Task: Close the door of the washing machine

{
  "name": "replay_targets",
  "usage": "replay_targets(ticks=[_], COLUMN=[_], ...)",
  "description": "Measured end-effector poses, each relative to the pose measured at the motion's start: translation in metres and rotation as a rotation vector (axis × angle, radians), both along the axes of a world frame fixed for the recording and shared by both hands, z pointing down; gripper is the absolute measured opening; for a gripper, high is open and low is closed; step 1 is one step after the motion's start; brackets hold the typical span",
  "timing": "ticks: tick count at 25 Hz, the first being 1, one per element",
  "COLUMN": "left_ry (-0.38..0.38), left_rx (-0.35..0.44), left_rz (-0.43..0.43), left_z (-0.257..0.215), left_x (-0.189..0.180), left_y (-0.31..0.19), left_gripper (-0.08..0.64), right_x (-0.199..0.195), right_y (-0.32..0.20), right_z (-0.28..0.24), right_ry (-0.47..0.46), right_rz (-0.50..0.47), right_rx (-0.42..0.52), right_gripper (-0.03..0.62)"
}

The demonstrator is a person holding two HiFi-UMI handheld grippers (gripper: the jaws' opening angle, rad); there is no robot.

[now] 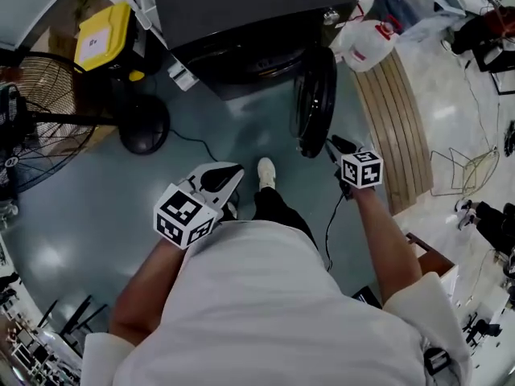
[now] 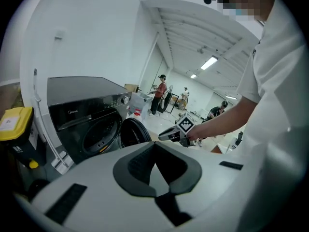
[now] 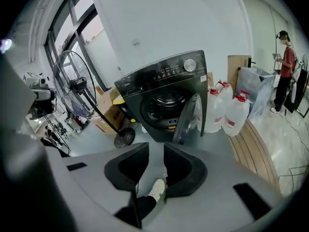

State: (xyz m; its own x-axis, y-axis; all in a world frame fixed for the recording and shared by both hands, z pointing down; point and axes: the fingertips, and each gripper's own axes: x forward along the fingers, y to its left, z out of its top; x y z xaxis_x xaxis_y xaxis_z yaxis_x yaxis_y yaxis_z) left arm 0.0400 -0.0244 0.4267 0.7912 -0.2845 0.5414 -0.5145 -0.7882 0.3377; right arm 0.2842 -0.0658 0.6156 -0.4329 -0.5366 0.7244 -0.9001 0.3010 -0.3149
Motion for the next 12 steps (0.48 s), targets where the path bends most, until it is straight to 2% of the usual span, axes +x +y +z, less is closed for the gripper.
replay_targets(ticks=[4, 12], left_ry=[-0.003, -0.018], left_rx=[-0.022, -0.048], left_rz=[-0.023, 0.009], left_z=[0.003, 0.009], left_x=[0.005, 0.001], left_y=[-0.015, -0.035], left_gripper=[0.017, 0.017], right_x=[0.016, 0.037], right_y=[-0.023, -0.053], right_z=[0.027, 0.063], right_ry=[-0.001, -0.057], right_rz=[0.013, 0.095], right_rx=[-0.048, -0.092], right_gripper=[0.123, 0.132])
